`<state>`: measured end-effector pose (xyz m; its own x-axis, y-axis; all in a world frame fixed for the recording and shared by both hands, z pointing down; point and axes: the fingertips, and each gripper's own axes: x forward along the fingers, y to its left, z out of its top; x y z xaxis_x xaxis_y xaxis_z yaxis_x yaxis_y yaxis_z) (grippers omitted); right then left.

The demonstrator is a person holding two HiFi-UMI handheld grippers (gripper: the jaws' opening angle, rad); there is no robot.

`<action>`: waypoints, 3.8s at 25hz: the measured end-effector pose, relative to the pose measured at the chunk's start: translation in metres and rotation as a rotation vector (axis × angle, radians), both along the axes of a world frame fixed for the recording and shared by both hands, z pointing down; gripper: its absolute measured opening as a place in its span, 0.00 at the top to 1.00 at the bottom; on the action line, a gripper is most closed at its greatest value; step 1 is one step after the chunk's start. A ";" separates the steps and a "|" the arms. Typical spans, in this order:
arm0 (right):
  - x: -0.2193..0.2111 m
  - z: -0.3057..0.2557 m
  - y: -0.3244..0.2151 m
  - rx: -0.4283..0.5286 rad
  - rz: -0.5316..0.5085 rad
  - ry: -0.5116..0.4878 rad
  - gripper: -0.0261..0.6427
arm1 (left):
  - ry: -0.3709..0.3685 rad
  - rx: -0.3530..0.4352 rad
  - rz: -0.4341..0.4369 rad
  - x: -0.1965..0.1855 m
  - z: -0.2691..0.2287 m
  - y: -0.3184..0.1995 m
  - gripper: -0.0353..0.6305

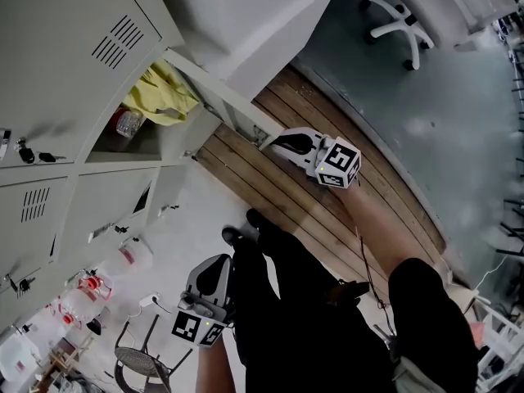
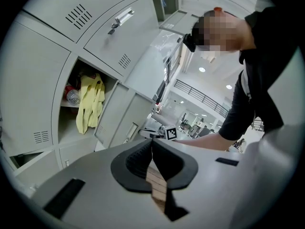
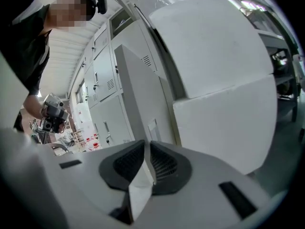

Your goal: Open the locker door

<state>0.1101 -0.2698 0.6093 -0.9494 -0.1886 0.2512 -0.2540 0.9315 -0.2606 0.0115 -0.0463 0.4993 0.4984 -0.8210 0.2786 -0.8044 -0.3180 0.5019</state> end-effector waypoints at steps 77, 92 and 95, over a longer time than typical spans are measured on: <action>-0.033 -0.359 0.406 0.164 -0.353 -0.400 0.94 | -0.130 0.426 -0.254 -0.011 -0.244 0.258 0.92; 0.022 -0.337 0.390 0.030 -0.366 -0.456 0.94 | -0.148 0.354 -0.227 0.061 -0.217 0.239 0.92; 0.030 -0.335 0.389 0.019 -0.391 -0.437 0.94 | -0.088 0.328 -0.257 0.065 -0.224 0.234 0.92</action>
